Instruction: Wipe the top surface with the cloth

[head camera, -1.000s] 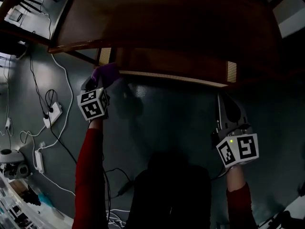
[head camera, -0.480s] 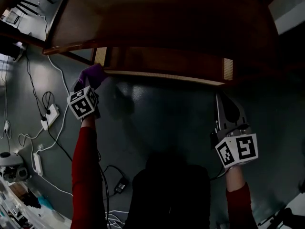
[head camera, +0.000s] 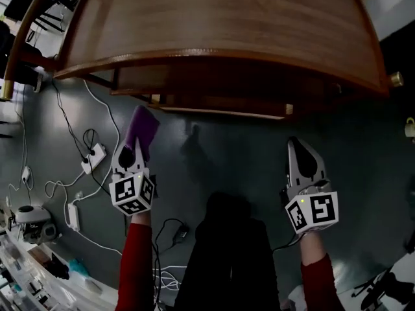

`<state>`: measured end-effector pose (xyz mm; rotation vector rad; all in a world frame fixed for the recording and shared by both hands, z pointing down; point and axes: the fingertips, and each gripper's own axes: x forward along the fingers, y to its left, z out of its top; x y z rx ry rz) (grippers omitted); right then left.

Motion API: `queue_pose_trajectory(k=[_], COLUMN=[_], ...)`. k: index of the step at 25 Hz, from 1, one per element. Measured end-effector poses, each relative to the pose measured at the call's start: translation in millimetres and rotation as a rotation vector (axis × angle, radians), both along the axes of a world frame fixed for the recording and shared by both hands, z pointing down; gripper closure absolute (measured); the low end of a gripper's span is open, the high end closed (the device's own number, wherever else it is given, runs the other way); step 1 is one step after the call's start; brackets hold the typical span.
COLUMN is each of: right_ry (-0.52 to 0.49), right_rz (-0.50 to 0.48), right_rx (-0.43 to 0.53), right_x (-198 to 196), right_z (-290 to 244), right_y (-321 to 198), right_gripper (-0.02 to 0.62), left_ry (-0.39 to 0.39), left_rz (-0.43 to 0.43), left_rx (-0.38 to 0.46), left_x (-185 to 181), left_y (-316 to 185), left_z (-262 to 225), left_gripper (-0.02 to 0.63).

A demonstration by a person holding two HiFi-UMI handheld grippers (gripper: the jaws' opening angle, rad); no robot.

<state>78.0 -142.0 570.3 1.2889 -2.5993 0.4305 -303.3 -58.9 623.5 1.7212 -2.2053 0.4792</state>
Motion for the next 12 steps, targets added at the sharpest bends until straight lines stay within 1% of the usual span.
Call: queue_pose_trajectory(k=[2,4,6,9,12], right_ry=[0.001,0.002,0.002,-0.016,-0.03], right_rz=[0.008,0.011,0.017,0.035,0.037], right_rx=[0.017,0.035,0.054,0.072,0.071], right_x=[0.2,-2.9,-7.0,-10.6,-16.7], right_z=[-45.1,-87.3,-123.5,-167.3,-206.8], right_y=[6.0,10.5,14.7,18.5,35.2], right_gripper=[0.583,0.583,0.583,0.583,0.583], left_ry=[0.042,0.073,0.102,0.151,0.176], left_rz=[0.061,0.114,0.152,0.189,0.25], left_rx=[0.023,0.032,0.043,0.084,0.118], left_x=[38.6,67.5,86.4,107.9,133.9], left_y=[8.0,13.1,14.7,5.3,7.4], left_z=[-44.5,-83.6,-118.0,-165.9,-215.6], left_gripper=[0.549,0.549,0.549,0.549,0.549])
